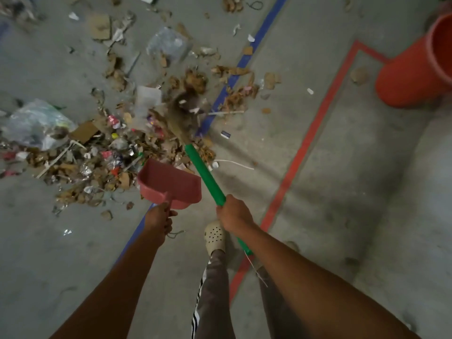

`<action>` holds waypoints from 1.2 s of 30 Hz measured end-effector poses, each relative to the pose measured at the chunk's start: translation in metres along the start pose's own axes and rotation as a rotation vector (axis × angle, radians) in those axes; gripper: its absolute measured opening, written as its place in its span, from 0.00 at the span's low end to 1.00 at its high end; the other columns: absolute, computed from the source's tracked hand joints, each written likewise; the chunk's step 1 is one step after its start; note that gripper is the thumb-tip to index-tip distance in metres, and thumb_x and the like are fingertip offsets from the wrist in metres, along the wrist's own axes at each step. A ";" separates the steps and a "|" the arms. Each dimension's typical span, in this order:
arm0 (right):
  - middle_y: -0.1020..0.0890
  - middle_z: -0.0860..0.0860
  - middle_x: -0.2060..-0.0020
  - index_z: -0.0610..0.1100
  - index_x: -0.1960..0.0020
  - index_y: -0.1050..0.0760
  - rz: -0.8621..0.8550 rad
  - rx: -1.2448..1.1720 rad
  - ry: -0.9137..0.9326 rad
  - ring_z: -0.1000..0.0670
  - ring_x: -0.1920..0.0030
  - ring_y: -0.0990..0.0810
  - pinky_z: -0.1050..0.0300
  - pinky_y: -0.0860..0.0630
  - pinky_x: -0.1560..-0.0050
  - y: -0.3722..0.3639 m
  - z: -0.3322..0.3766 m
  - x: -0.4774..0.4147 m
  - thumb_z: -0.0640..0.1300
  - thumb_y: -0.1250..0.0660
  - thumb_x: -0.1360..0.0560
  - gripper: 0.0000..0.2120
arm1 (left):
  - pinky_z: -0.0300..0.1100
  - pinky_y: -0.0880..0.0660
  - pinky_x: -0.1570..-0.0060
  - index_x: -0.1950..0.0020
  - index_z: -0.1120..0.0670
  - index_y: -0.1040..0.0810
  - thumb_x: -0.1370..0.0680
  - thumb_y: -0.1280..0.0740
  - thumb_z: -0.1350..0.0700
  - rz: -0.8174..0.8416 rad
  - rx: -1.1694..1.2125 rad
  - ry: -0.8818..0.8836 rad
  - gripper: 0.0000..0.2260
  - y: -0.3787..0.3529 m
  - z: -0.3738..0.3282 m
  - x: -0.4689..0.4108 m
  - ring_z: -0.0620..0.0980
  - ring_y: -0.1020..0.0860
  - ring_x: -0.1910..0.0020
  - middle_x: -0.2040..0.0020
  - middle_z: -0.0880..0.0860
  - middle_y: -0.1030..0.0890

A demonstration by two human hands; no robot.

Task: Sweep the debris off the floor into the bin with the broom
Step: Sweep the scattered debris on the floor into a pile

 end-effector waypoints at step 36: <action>0.18 0.42 0.61 0.34 0.47 0.23 -0.254 -0.367 -0.596 0.45 0.67 0.20 0.57 0.26 0.71 0.047 -0.241 0.109 0.50 0.37 0.20 0.17 | 0.33 0.41 0.82 0.60 0.56 0.31 0.20 0.32 0.49 -0.012 0.027 -0.023 0.15 0.007 -0.041 0.064 0.43 0.38 0.82 0.66 0.55 0.27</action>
Point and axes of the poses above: each hand's wrist, its own x-axis away from the middle knuckle, its own y-axis out of the back of the hand, z = x × y, the point moved 8 cm from there along -x, towards the middle knuckle
